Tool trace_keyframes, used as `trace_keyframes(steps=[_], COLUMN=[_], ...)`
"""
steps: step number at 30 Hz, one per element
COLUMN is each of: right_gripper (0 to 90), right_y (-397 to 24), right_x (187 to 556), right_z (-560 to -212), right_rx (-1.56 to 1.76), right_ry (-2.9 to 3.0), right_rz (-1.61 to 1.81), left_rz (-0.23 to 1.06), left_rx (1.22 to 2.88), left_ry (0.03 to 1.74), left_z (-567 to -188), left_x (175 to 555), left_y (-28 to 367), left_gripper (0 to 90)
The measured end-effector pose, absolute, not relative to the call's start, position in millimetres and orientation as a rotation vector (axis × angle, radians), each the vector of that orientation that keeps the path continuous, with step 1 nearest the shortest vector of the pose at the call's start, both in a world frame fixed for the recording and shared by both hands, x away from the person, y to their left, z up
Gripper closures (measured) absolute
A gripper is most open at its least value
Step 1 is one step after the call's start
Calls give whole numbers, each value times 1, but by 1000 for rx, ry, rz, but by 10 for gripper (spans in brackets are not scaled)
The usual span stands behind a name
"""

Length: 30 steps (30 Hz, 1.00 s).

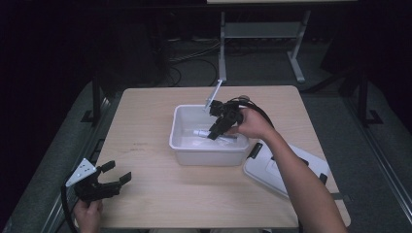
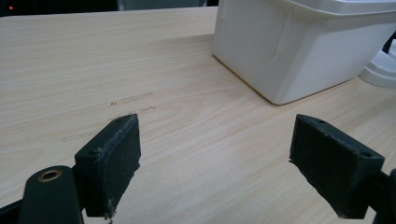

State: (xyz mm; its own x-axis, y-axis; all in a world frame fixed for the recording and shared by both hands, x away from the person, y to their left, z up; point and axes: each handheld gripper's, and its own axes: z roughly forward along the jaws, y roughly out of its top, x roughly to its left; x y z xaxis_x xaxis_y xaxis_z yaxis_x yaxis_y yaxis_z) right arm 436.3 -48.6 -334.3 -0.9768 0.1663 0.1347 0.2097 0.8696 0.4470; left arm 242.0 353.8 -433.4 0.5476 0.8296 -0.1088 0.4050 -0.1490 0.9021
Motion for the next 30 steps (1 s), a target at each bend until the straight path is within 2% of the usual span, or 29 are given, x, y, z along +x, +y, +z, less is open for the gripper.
trace_keyframes(steps=[13, 18, 30], right_gripper=[707, 640, 592], right_y=[-52, -53, -64], right_x=[441, 443, 437], right_z=[-347, -349, -336], right_rx=[-335, -370, -395], right_ry=[-2919, -2906, -2920], right_rz=[-723, -732, -752], left_rz=[520, 522, 520], left_rx=[1758, 1760, 1765], left_ry=[1029, 1027, 1026], left_z=[-434, -433, -434], left_x=[242, 242, 242], left_y=[354, 353, 352], left_gripper=[156, 157, 157])
